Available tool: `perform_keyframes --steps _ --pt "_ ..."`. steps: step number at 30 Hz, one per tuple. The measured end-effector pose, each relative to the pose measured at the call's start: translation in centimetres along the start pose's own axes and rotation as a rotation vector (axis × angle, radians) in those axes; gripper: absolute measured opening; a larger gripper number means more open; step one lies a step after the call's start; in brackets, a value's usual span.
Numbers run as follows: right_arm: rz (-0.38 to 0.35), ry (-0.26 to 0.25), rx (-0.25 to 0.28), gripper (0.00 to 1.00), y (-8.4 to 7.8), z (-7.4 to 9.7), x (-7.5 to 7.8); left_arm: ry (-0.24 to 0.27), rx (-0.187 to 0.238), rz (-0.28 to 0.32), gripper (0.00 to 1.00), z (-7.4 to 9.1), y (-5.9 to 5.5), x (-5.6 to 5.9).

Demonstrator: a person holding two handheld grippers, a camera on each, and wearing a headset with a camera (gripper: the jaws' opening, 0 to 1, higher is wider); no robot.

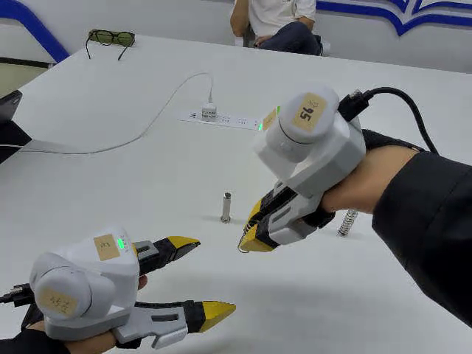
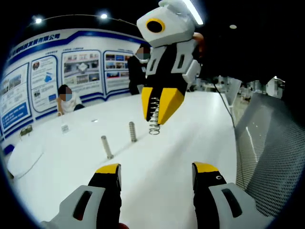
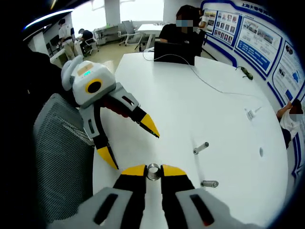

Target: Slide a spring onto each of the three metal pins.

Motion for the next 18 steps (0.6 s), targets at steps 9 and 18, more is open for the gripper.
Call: perform_keyframes --steps 9,18 --pt "-0.007 -0.011 -0.005 0.13 0.2 -0.3 1.2 0.000 0.005 -0.004 0.62 0.1 0.1 0.2" --pt "-0.017 -0.027 -0.014 0.13 0.5 -0.6 2.9 0.002 0.003 -0.004 0.61 0.2 -0.1 0.3"
Point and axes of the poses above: the centre of the closed fingertips' face, and the gripper's own axes: z roughly backward along the fingers, x roughly to its right, y roughly out of its top, the point moved 3 cm from there along z, roughly backward along the fingers, and after that the axes turned 13 degrees about -y, right-handed, at the moved point
